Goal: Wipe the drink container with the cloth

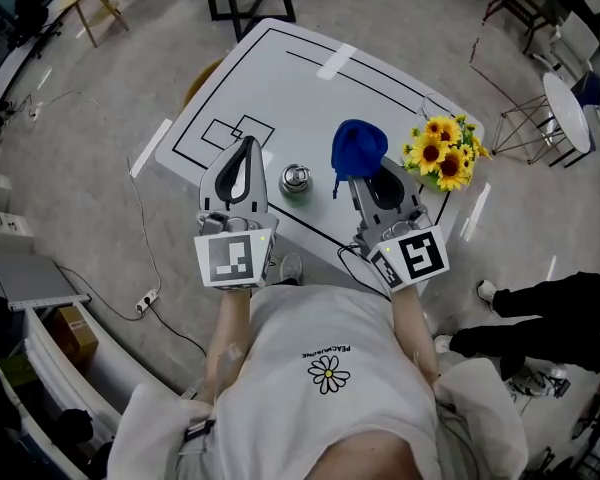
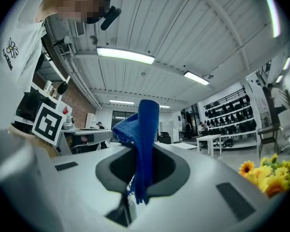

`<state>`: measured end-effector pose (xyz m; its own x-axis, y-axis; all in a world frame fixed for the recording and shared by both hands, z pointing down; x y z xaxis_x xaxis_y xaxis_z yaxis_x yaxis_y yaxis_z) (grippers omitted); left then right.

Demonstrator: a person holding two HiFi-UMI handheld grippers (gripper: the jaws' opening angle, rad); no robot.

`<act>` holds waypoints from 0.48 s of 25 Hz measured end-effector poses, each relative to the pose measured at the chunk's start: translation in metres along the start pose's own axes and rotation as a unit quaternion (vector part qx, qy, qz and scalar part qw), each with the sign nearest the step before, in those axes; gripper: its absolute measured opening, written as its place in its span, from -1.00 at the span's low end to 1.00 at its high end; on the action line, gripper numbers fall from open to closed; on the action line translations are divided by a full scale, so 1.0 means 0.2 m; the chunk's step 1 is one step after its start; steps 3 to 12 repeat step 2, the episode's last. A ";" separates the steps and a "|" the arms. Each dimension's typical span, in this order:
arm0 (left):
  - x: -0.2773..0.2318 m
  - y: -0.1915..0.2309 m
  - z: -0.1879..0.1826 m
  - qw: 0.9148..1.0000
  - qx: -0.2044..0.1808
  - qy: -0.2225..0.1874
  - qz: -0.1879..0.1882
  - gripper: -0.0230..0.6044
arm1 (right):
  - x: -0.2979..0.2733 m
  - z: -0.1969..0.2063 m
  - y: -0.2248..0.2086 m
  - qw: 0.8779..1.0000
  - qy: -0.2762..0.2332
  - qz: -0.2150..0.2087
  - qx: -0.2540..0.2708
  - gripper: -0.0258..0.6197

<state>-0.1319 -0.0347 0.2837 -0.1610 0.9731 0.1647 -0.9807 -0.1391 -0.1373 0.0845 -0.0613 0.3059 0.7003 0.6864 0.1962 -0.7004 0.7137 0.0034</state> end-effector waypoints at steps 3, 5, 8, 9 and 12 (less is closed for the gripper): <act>0.00 -0.01 -0.01 1.000 0.000 0.001 0.000 -0.93 | 0.01 0.00 0.00 1.000 0.000 0.001 -0.001 -0.79; 0.00 -0.01 -0.01 1.000 0.000 0.001 0.000 -0.93 | 0.01 0.00 0.00 1.000 0.000 0.001 -0.001 -0.79; 0.00 -0.01 -0.01 1.000 0.000 0.001 0.000 -0.93 | 0.01 0.00 0.00 1.000 0.000 0.001 -0.001 -0.79; 0.00 -0.01 -0.01 1.000 0.000 0.001 0.000 -0.93 | 0.01 0.00 0.00 1.000 0.000 0.001 -0.001 -0.79; 0.00 -0.01 -0.01 1.000 0.000 0.001 0.000 -0.93 | 0.01 0.00 0.00 1.000 0.000 0.001 -0.001 -0.79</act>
Point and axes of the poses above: the fingertips, and each gripper's own axes: x backward along the fingers, y to its left, z out of its underside, the point moved 8 cm from there along x, backward along the fingers, and after that the axes turned 4 degrees about -y, right-handed, at the moved point
